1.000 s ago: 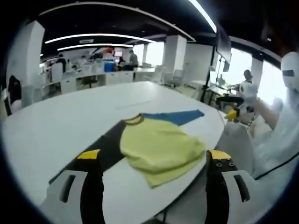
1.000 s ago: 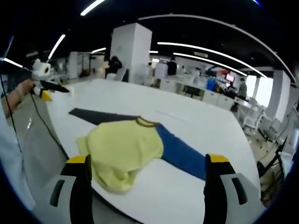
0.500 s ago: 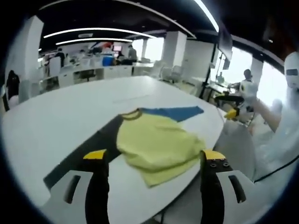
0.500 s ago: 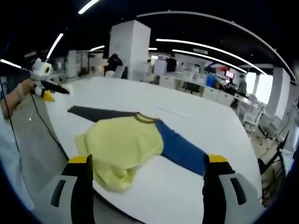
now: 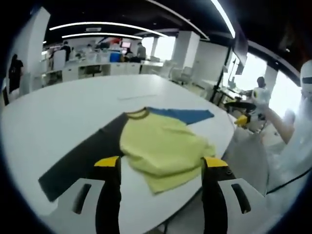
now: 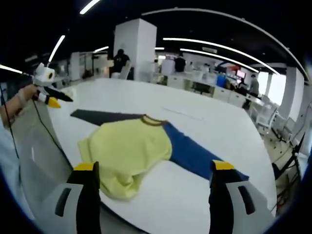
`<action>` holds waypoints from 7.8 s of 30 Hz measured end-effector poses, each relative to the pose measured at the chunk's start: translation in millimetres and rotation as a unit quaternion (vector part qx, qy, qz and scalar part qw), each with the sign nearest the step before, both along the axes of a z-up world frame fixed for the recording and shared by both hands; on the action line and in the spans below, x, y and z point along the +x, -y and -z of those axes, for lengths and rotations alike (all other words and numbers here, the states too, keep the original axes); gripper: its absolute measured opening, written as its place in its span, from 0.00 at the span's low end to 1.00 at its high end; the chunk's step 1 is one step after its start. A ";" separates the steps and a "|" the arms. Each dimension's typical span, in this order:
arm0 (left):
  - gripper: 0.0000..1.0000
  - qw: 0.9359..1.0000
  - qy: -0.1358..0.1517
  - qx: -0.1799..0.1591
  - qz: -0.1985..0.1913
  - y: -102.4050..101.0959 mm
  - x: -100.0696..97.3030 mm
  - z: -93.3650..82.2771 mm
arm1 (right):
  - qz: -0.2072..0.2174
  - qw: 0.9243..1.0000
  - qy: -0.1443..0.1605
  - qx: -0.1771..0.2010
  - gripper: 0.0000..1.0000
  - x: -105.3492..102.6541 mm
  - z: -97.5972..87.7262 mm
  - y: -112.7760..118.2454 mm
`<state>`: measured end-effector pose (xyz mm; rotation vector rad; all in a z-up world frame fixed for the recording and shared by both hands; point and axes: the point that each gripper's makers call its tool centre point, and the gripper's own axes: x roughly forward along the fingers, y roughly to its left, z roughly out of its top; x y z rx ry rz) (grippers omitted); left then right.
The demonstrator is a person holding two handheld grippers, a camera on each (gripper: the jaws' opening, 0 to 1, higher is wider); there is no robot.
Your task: Fold the garment on the visible template until the final outline fits inside the template.
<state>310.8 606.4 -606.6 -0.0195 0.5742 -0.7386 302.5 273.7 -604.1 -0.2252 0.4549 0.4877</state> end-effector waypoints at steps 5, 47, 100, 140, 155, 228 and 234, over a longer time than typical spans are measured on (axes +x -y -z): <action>0.59 1.000 -0.008 0.003 -0.004 -0.6 1.7 7.1 | -0.002 1.000 -0.008 0.003 0.90 1.2 3.6 -1.9; 0.41 0.997 -0.074 0.014 -0.015 2.7 16.9 55.7 | -0.027 0.998 -0.063 -0.002 0.75 15.8 34.8 -18.2; 0.21 0.985 -0.169 0.004 -0.029 23.0 39.8 134.7 | -0.078 0.977 -0.197 0.019 0.31 28.6 126.5 -51.0; 0.09 0.980 -0.199 -0.002 -0.028 34.4 38.8 149.1 | -0.022 0.968 -0.236 0.087 0.20 49.1 155.0 -48.6; 0.01 0.977 -0.212 -0.010 -0.023 41.3 32.8 154.5 | -0.034 0.967 -0.239 0.086 0.10 49.2 161.5 -56.7; 0.00 0.981 -0.175 -0.071 -0.050 38.3 57.0 115.1 | -0.050 0.978 -0.158 0.125 0.02 79.7 97.0 -62.6; 0.00 0.982 -0.156 -0.081 -0.061 30.0 67.1 102.0 | -0.054 0.981 -0.138 0.128 0.02 91.0 79.5 -68.4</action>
